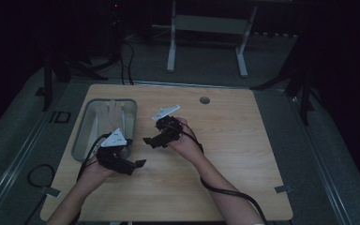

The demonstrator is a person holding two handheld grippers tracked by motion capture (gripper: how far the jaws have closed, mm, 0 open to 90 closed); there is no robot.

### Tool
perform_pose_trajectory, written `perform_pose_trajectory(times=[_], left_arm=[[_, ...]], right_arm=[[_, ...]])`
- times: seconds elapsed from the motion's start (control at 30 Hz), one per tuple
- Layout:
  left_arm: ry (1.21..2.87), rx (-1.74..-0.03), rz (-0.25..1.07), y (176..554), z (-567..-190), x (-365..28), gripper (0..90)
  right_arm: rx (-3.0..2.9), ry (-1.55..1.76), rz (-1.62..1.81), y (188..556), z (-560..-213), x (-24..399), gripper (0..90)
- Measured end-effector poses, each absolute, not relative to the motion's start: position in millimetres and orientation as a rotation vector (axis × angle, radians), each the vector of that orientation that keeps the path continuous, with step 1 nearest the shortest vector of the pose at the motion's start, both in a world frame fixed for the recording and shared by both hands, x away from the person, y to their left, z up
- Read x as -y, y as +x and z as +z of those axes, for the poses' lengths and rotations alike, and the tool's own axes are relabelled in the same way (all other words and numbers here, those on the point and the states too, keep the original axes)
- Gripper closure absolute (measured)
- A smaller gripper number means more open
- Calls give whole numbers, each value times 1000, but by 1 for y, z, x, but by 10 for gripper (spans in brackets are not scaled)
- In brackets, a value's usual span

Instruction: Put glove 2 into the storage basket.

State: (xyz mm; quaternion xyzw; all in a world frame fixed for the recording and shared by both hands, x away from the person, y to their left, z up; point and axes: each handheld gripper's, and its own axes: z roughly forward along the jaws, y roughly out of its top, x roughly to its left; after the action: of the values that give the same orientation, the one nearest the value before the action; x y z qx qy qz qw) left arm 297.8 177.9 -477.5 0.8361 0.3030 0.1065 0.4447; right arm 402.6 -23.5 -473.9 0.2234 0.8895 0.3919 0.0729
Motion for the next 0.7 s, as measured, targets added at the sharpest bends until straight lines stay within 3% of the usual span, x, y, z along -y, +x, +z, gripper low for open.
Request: perform_pose_trajectory(times=[0.7], left_arm=[[2127, -601, 151, 290, -508, -124, 59]], right_arm=[[-2671, 711, 1166, 382, -502, 84, 145]])
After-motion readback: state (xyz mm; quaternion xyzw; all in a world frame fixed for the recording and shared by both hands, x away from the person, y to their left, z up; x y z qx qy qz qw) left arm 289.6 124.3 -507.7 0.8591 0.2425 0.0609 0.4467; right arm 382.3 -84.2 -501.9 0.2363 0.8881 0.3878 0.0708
